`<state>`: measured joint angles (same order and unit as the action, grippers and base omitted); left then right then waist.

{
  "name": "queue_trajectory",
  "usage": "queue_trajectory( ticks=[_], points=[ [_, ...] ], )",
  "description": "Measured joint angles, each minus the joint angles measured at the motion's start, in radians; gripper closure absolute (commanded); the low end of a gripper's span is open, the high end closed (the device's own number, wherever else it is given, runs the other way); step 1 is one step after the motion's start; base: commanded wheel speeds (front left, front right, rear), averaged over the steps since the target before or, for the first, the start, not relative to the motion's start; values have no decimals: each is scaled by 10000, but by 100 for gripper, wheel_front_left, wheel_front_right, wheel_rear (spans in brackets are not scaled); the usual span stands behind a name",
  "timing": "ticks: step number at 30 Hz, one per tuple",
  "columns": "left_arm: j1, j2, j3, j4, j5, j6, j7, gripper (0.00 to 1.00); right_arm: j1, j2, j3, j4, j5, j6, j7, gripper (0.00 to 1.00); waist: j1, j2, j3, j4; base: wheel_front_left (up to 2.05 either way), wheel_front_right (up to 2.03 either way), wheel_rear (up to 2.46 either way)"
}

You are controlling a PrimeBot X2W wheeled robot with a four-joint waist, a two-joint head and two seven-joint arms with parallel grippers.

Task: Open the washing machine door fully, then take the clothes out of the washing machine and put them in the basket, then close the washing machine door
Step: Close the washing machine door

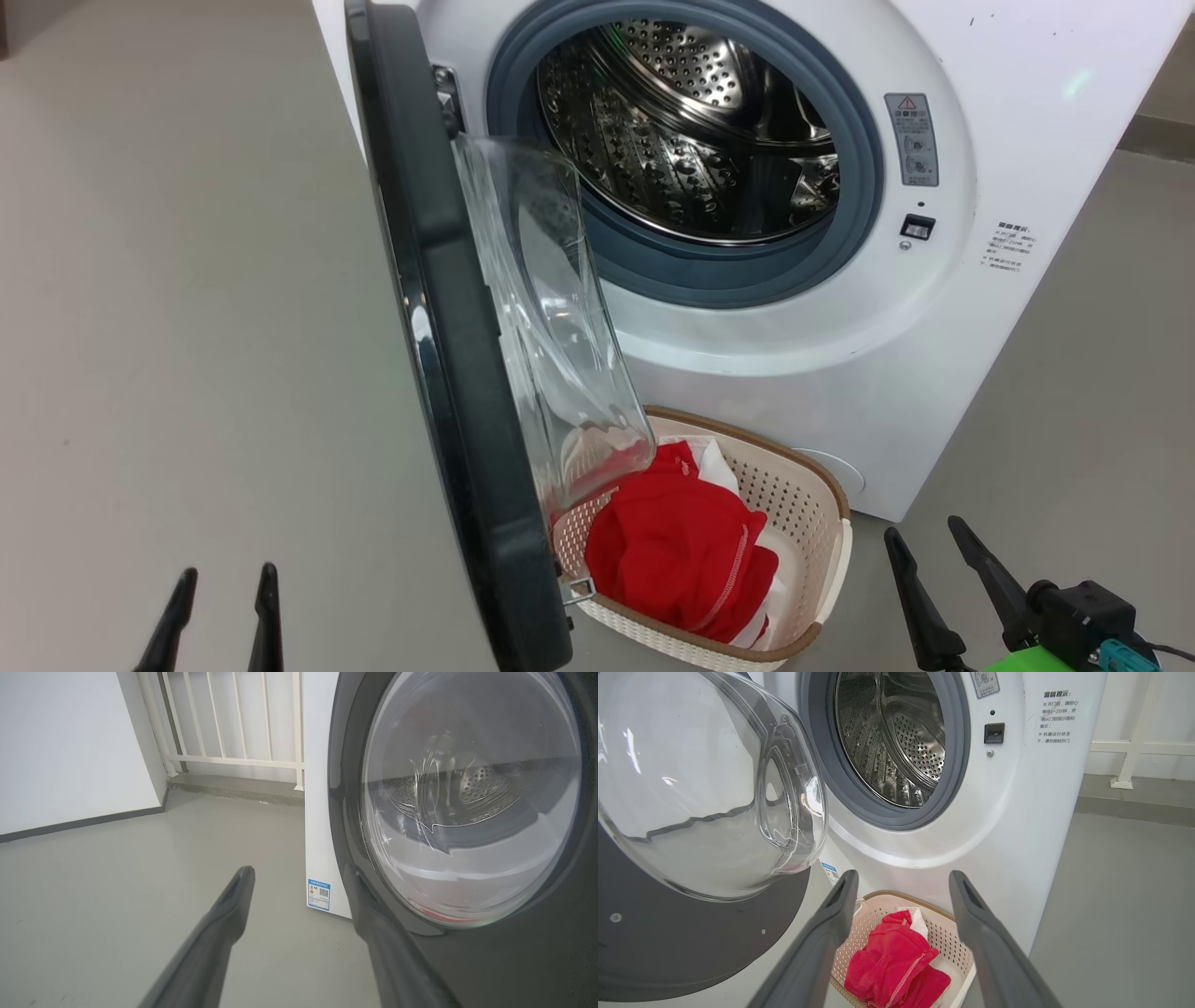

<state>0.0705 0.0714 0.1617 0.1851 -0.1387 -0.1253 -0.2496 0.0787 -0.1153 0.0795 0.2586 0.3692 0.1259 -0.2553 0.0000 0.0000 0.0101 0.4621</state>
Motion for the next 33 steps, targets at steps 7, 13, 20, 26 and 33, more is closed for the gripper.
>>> queue_trajectory(
  ticks=[7,13,20,26,33],
  points=[
    [130,-163,19,232,174,0,0,0,0,4,-27,0,0,0,0,0,0,0,23,-5,0,0,0],
    [128,-184,54,267,174,0,0,0,0,19,-31,0,0,0,0,0,0,0,-7,-8,0,0,0],
    [111,-180,92,244,-10,0,0,0,0,31,-31,2,0,0,0,0,0,0,6,-26,0,0,0],
    [48,-105,25,167,-293,0,0,56,-1,54,-33,2,0,0,0,0,0,0,-8,-81,0,0,0],
    [-373,265,-21,-504,-1622,0,-2,100,0,100,-50,-4,0,0,0,0,0,0,-8,-90,0,0,0]
  ],
)
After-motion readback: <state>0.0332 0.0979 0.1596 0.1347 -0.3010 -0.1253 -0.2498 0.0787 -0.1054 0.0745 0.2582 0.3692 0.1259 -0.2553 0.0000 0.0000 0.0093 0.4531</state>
